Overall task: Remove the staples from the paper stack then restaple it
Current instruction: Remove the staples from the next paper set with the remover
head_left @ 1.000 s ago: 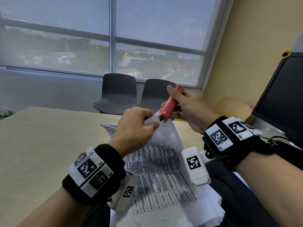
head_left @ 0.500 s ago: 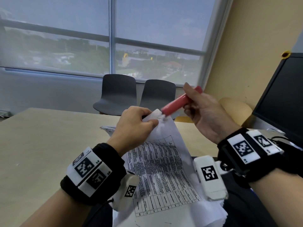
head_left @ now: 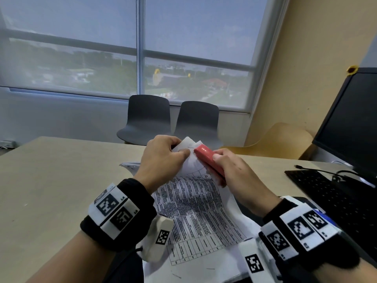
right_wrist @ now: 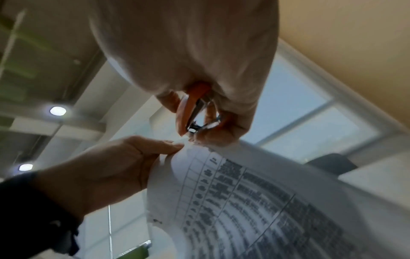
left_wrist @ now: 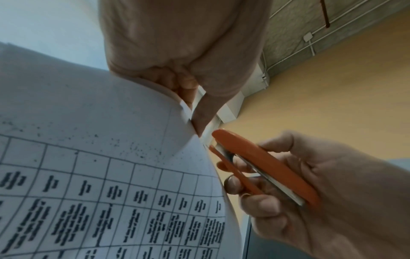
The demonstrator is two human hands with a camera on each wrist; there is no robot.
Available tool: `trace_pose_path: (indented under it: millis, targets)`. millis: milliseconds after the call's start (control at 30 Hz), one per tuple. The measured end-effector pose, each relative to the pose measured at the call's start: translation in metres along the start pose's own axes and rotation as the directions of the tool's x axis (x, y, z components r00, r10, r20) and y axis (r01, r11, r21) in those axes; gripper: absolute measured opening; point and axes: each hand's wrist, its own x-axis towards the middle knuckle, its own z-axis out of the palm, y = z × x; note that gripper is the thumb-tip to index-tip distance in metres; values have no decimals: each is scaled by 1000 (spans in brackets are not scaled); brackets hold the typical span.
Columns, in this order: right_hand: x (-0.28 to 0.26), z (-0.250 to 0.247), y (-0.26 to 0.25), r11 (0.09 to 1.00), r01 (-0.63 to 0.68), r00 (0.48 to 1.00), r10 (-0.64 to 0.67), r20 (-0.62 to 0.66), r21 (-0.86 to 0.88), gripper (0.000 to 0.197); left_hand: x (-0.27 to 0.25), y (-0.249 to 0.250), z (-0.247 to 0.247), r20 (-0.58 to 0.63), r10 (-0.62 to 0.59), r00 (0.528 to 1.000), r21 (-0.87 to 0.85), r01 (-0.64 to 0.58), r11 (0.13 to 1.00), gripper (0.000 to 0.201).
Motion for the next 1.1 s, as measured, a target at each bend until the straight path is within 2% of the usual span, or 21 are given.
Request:
trace_pose_path:
  millis: [67, 100, 233, 433, 667, 767, 900, 967, 1033, 1100]
  targets:
    - [0, 7, -1, 999, -15, 1000, 14, 14, 40, 55, 0, 1, 0, -2, 2, 1000, -10, -2, 1000, 15]
    - [0, 10, -1, 997, -31, 999, 30, 20, 69, 57, 0, 2, 0, -2, 4, 1000, -7, -4, 1000, 16]
    - [0, 15, 0, 965, -128, 992, 127, 20, 229, 46, 0, 2, 1, -18, 21, 1000, 9, -21, 1000, 19]
    - [-2, 15, 6, 951, -150, 989, 141, 51, 271, 44, -1, 0, 4, -48, 13, 999, 41, -11, 999, 18]
    - [-2, 10, 8, 942, -143, 989, 120, 90, 304, 45, -3, 3, 6, -83, 80, 993, 116, -70, 991, 23]
    - [-5, 13, 10, 914, -147, 987, 112, 112, 379, 48, -4, 4, 6, -94, 116, 989, 134, -103, 986, 30]
    - [-4, 15, 16, 829, -209, 972, 116, 206, 519, 49, -6, 4, 7, -93, 112, 989, 134, -99, 986, 21]
    - [-2, 12, 16, 851, -202, 968, 97, 233, 484, 49, -7, 3, 8, -123, 122, 985, 164, -101, 981, 21]
    - [1, 6, 13, 939, -130, 978, 69, 197, 317, 47, -8, 3, 9, -149, 155, 977, 202, -124, 971, 19]
    - [6, -1, 8, 982, -63, 988, 36, 149, 181, 44, -10, 4, 9, -152, 200, 968, 243, -160, 957, 15]
